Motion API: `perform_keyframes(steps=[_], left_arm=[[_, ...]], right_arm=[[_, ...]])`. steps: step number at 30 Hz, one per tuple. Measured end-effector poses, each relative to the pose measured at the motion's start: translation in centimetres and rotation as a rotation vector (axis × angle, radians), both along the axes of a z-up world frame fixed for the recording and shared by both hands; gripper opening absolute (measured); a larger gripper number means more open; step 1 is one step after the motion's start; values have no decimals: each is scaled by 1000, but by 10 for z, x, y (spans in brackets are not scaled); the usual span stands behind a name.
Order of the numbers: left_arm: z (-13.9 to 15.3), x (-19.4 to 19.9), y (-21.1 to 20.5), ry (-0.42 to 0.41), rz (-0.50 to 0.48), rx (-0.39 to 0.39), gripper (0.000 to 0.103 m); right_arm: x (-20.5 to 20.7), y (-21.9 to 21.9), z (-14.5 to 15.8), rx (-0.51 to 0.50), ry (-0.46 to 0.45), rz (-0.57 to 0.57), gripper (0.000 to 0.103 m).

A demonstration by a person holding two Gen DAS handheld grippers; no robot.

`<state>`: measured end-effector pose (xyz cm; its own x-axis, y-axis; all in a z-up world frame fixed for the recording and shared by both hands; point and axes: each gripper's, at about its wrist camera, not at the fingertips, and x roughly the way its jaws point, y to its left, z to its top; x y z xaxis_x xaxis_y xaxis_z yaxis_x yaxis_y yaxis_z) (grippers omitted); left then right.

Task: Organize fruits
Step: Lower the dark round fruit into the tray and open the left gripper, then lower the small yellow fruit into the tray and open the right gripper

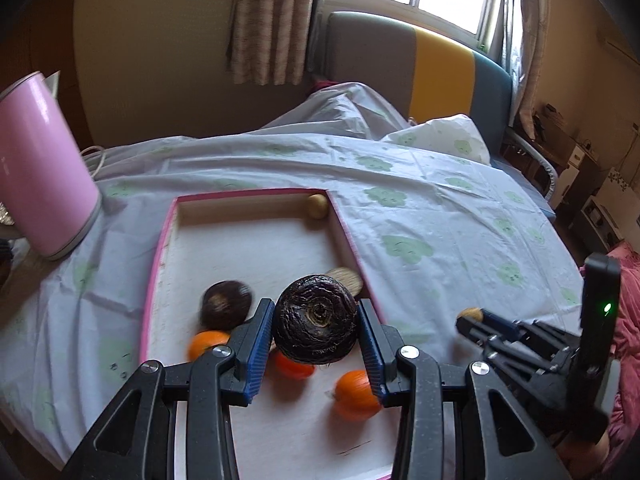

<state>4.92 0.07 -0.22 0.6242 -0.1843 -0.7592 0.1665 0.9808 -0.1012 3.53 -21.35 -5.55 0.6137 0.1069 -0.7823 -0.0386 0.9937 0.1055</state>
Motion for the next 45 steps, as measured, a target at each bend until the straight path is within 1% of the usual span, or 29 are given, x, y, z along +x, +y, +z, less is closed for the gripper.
perform_keyframes(steps=[7, 13, 19, 21, 22, 24, 29, 35, 45], left_arm=[[-15, -11, 41, 25, 81, 1, 42], [-26, -18, 54, 51, 116, -20, 42], [-35, -19, 61, 77, 136, -43, 42], [-35, -19, 61, 77, 141, -49, 43], [-34, -19, 61, 70, 144, -47, 47], [-31, -20, 60, 53, 146, -40, 50], [-30, -20, 63, 50, 156, -49, 50], [-29, -19, 72, 43, 191, -51, 50], [-27, -19, 84, 33, 230, -53, 50]], right_arm=[[11, 31, 15, -15, -32, 79, 26], [13, 56, 21, -33, -44, 137, 26], [11, 59, 19, -36, -35, 143, 26], [11, 59, 20, -37, -35, 142, 26], [11, 59, 21, -38, -36, 143, 26], [12, 61, 23, -39, -40, 147, 26], [15, 67, 26, -42, -47, 163, 26], [21, 76, 28, -27, -46, 186, 26], [38, 107, 34, -1, -53, 262, 26]])
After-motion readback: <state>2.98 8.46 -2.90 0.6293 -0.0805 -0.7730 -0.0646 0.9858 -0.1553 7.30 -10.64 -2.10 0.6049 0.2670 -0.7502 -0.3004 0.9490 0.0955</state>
